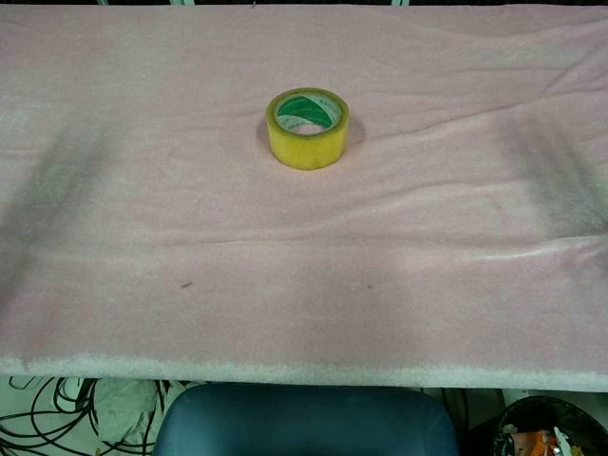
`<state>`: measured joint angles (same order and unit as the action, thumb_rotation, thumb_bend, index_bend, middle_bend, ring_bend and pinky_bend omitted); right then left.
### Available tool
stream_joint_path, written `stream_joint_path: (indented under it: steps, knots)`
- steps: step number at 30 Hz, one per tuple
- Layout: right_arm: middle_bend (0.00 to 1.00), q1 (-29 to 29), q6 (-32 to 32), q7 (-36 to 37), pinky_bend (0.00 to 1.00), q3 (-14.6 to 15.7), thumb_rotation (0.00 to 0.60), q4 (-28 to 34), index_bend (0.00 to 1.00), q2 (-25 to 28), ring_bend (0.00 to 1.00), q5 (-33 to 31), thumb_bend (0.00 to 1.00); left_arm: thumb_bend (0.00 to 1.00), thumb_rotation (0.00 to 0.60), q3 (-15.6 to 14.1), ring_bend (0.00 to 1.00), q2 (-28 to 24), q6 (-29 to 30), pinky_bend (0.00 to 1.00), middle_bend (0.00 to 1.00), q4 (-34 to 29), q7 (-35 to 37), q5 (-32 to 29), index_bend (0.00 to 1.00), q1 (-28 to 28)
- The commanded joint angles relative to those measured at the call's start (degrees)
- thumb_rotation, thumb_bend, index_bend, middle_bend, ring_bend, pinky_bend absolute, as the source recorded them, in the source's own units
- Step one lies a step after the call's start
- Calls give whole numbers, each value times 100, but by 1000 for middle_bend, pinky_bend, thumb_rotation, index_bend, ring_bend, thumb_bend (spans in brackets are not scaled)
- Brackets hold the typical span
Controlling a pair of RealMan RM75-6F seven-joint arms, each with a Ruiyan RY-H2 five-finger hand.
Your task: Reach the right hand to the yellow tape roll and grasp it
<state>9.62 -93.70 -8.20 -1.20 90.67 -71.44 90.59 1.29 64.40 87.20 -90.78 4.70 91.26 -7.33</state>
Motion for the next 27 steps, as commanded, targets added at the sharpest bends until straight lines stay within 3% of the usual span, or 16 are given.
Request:
stream_joint_path:
  steps: [1,19,27]
  knots:
    - [0,-10,51,-16,240,-29,600,-12,0,-21,25,-21,31,0,600,0,0,-9,-17,0,0,-2,21,-15,0,-1]
    - [0,-1,190,-84,239,-129,600,176,0,16,25,209,64,0,600,5,0,-13,16,0,0,11,53,4,0,12]
    - [50,285,741,-231,238,-204,600,533,13,4,58,204,145,0,600,-3,0,-21,-24,0,0,-2,93,12,0,-7]
